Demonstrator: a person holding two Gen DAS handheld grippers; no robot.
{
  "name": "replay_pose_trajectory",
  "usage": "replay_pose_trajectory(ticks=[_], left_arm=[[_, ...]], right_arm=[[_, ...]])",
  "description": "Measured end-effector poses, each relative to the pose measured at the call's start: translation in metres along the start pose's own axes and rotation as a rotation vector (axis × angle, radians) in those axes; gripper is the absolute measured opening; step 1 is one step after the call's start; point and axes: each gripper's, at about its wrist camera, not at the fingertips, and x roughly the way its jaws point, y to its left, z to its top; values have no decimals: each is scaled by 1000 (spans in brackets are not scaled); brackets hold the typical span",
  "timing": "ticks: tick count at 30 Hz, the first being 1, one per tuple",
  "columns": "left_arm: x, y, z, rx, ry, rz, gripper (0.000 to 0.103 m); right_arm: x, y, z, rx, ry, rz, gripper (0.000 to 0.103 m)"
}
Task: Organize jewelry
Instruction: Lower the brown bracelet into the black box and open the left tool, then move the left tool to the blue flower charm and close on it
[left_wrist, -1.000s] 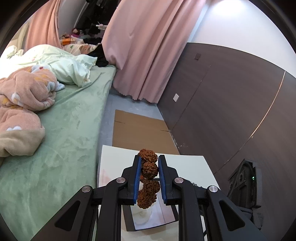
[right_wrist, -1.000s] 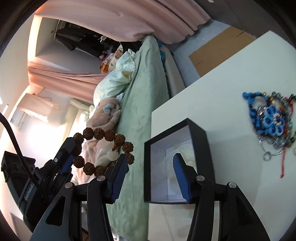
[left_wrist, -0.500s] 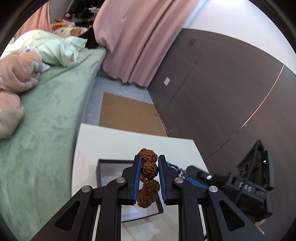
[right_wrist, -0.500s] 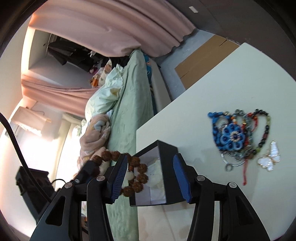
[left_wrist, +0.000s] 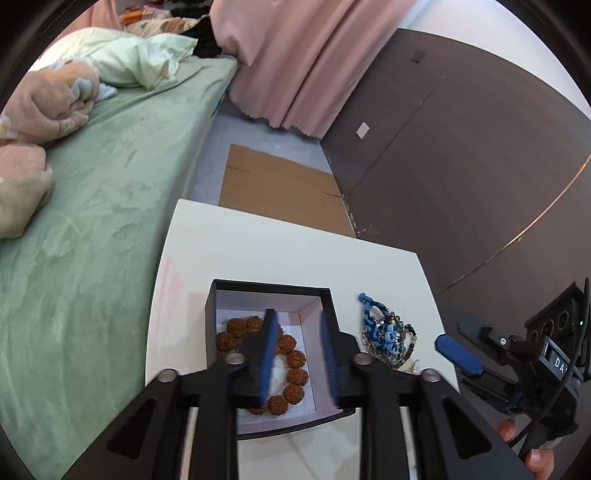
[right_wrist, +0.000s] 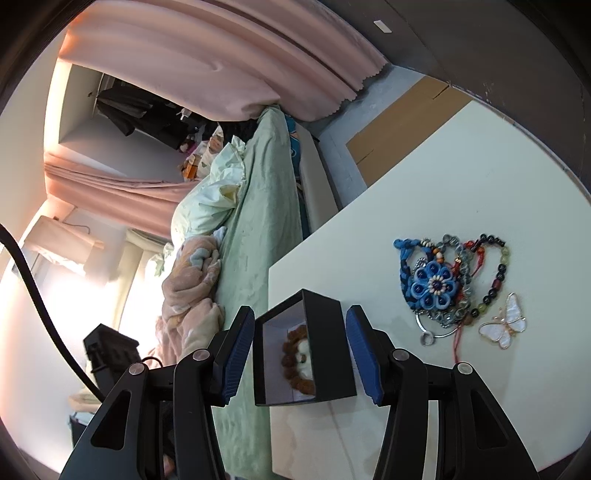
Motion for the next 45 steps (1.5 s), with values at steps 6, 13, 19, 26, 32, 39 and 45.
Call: replay_pose_trajectory(ticks=[6,13,19,26,32,39,45], left_arm=[[-7,-7,-1,13,-35,-9,57],[-4,-33,-8,82,-31,-23,57],[5,-58,-14,147,-27,-34,57],[24,-85,-22,203,-11,-41,57],[45,-108,-31,265,17,-26,57],[79,-131,-40,329,65,-9,57],[109,-142,-46,372,95,40,57]], right_arm=[[-24,-11,8,-4,-41,-20,53],[-53,-32,19,14,-77,-85,53],[-65,-46,20,33,-70,-120,53],[-71,-68,20,83,-32,-194,53],[-72,-90,19,138,8,-250,53],[-79,-103,21,192,16,-213,53],[-84,-109,22,217,20,-193,53]])
